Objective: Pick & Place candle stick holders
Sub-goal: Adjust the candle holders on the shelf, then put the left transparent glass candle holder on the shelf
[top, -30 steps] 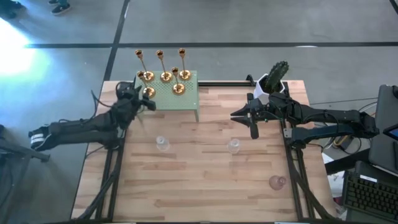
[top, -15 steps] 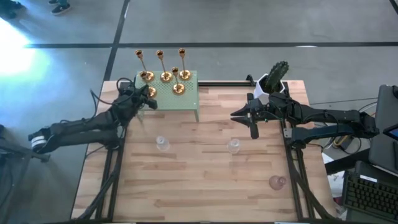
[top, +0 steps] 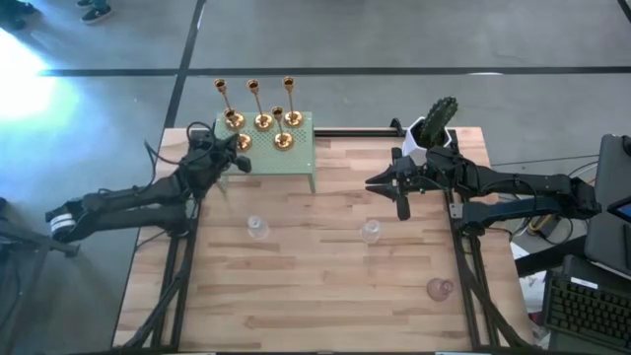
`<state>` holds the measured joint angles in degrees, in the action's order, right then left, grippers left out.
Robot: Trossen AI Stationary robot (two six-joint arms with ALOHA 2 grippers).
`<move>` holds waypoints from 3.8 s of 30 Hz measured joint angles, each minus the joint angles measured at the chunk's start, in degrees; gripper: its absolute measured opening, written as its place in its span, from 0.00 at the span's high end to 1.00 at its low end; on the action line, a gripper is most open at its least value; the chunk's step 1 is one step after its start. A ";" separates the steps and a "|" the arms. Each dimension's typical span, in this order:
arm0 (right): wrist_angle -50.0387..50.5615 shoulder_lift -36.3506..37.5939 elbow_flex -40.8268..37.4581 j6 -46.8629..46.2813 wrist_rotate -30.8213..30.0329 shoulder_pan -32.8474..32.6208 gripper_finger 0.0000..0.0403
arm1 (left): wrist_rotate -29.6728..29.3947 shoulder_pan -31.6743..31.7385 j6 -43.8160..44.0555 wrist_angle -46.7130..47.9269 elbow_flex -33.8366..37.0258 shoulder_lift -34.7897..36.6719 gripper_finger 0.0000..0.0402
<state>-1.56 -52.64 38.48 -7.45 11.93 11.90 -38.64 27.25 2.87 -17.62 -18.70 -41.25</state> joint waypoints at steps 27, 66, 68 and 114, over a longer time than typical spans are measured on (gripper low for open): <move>0.02 0.00 0.00 0.01 -0.01 0.00 0.83 | 51.82 -12.78 9.57 24.44 -12.76 4.72 0.89; 0.01 0.00 0.00 -0.01 0.00 0.01 0.80 | 10.65 -58.75 56.17 57.88 -12.90 -10.30 0.93; 0.01 0.00 0.00 0.00 0.00 0.01 0.79 | 10.60 -58.75 56.15 56.48 -10.98 -10.68 0.91; 0.02 0.00 0.00 0.01 0.01 0.02 0.79 | -8.16 -58.71 46.69 13.04 13.69 -10.65 0.29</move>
<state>-1.54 -52.64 38.48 -7.44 11.94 11.92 -46.81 -31.46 49.57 -4.58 -5.01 -51.90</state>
